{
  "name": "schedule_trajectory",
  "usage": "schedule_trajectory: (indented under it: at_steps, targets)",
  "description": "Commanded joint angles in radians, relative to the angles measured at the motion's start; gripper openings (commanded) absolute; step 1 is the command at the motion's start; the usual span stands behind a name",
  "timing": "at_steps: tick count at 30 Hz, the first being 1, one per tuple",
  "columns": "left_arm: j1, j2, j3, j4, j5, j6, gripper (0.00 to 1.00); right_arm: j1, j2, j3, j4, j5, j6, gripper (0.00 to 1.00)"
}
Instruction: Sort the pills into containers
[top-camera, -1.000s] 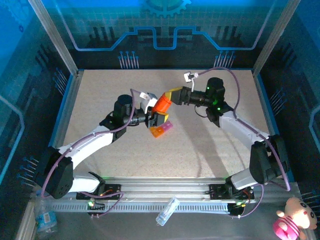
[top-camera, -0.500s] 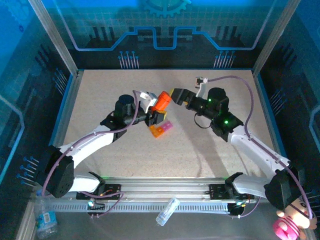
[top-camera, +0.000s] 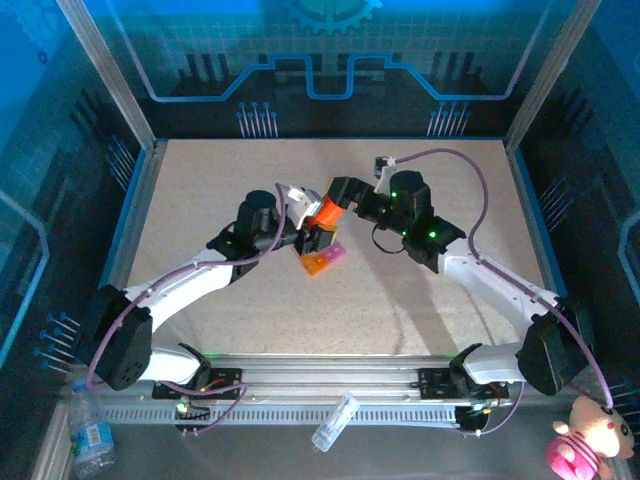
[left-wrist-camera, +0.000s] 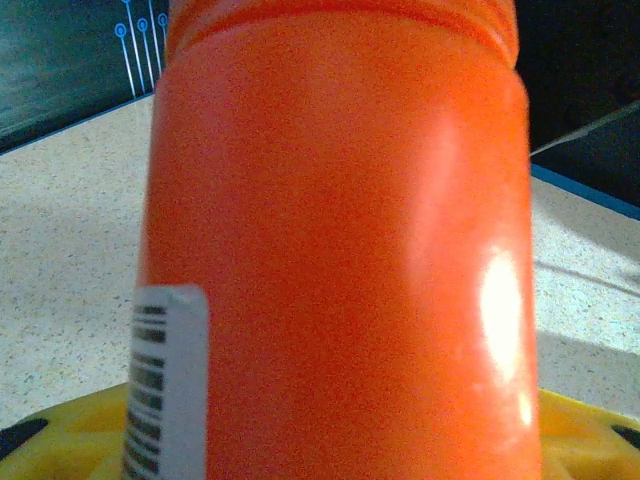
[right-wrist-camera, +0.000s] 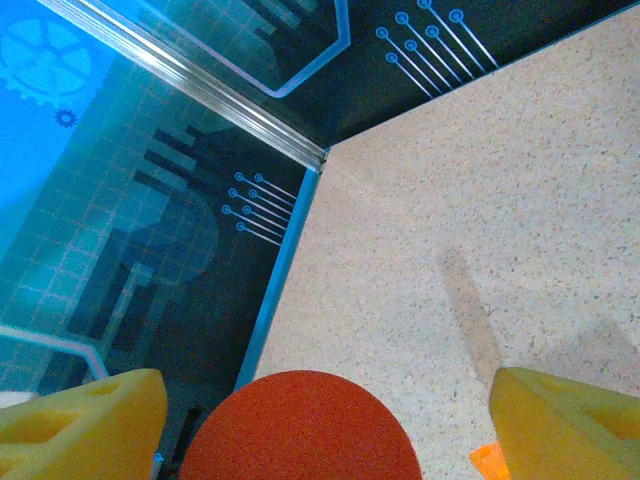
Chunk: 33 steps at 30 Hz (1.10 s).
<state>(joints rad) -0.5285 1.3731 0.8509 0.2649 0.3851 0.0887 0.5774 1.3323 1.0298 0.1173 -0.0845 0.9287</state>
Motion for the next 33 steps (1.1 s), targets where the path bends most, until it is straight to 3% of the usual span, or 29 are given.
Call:
schedule_trajectory:
  at_steps: [1, 9, 15, 20, 23, 29, 33]
  targets:
    - [-0.008, 0.004, 0.044, 0.008, -0.003, 0.024, 0.0, 0.015, 0.018, 0.038, 0.027, -0.019, 0.009, 0.79]
    - [-0.008, 0.003, 0.043, 0.018, -0.003, 0.012, 0.0, 0.011, 0.006, 0.016, 0.041, -0.068, -0.013, 0.51]
    - [-0.008, -0.02, 0.04, 0.022, 0.031, -0.017, 0.0, -0.07, 0.008, -0.045, 0.2, -0.289, -0.096, 0.46]
    - [-0.005, -0.042, 0.036, 0.023, 0.121, -0.067, 0.0, -0.188, 0.066, -0.074, 0.423, -0.653, -0.211, 0.49]
    - [0.0, -0.046, 0.03, 0.049, 0.184, -0.115, 0.0, -0.23, 0.109, -0.068, 0.478, -0.776, -0.222, 0.5]
    - [0.0, -0.032, 0.033, 0.074, 0.197, -0.15, 0.0, -0.235, 0.145, -0.073, 0.598, -0.765, -0.11, 0.53]
    - [-0.001, -0.018, 0.041, 0.061, 0.168, -0.133, 0.0, -0.234, 0.117, -0.084, 0.588, -0.702, -0.066, 0.79]
